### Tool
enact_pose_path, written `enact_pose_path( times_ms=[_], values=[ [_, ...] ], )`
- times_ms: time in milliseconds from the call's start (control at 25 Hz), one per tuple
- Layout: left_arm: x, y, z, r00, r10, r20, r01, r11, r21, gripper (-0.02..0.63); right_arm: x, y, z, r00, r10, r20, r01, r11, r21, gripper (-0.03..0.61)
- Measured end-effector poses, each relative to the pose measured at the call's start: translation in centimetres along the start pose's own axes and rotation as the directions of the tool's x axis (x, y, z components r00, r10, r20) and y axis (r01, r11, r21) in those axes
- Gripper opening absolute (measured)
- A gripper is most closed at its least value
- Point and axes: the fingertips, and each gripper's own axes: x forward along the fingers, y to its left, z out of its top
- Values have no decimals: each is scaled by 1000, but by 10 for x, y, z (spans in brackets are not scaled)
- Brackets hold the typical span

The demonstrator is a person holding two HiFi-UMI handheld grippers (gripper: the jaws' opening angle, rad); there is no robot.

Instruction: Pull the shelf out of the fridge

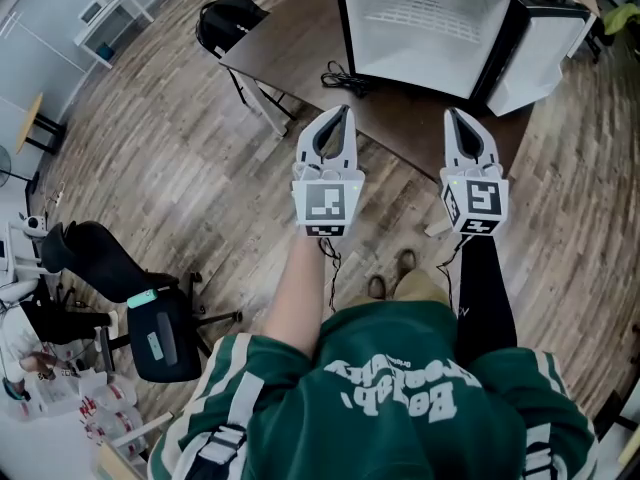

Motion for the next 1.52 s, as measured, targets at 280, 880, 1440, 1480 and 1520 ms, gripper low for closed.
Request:
enact_pose_path(
  times_ms=[280,880,1440,1480,1520],
  values=[
    [11,2,-8,1000,-6,-15,7,1000,6,15,17,-2,-4,1000,5,-3,-5,1000,10,9],
    [83,2,-32,999,-26,-22,26,1000,-17,15,80,-37,-13,999,19,-36,-23,995,-92,189],
    [192,5,-46,998,-55,-17,55,998,3,15,166,-86,-30,994,10,-107,-43,948,-316,181],
    [198,5,-47,998,-56,-17,56,998,5,15,171,-90,-31,994,8,-109,-43,946,-322,181],
    [204,4,-47,998,-57,-15,57,998,5,15,176,-94,-33,994,6,-111,-43,942,-334,181]
  ],
)
